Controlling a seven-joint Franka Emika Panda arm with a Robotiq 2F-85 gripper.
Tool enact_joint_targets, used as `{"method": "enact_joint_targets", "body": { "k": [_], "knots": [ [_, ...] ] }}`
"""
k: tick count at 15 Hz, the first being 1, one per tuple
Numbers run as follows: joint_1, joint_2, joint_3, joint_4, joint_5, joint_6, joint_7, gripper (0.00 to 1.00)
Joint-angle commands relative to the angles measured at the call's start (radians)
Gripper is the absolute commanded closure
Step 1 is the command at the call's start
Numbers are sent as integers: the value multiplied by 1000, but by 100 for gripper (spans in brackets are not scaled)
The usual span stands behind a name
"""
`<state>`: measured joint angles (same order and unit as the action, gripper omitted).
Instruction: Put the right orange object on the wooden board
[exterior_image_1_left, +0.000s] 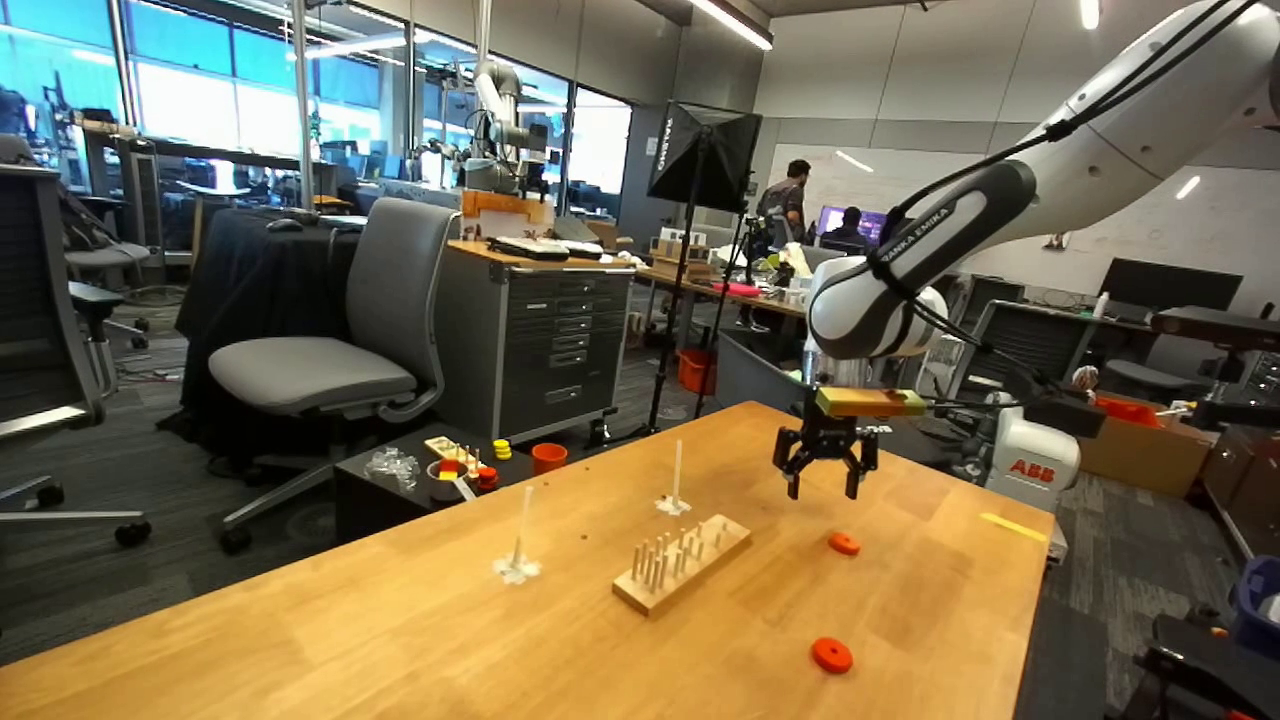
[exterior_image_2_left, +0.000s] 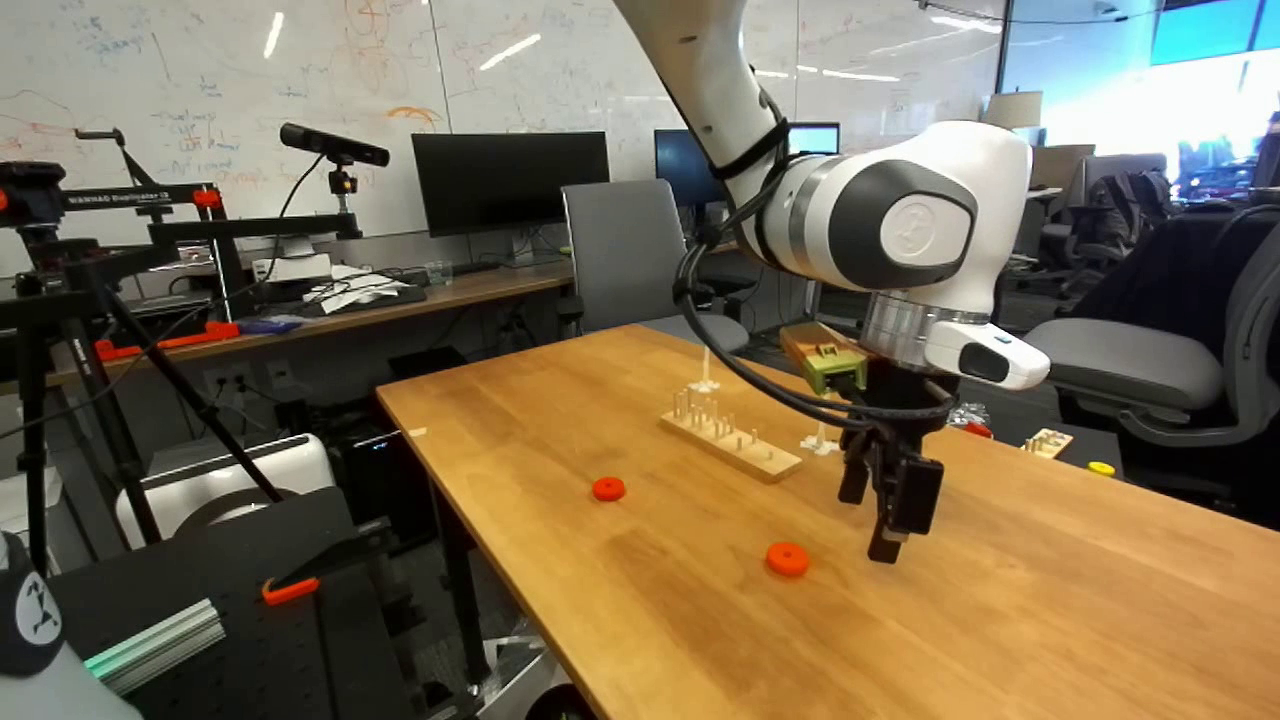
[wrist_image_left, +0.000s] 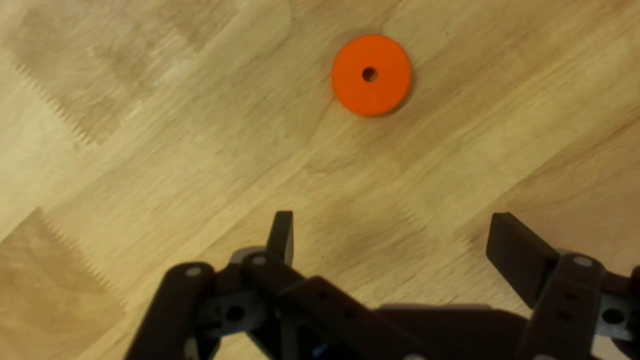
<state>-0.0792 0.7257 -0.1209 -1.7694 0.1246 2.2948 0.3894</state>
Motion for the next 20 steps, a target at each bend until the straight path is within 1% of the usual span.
{"method": "enact_joint_targets", "body": {
  "k": [1, 10, 20],
  "knots": [
    [7, 2, -8, 3, 7, -3, -5, 0],
    [23, -8, -6, -62, 5, 74, -6, 0],
    [65, -8, -19, -140, -10, 166, 9, 0]
  ]
}}
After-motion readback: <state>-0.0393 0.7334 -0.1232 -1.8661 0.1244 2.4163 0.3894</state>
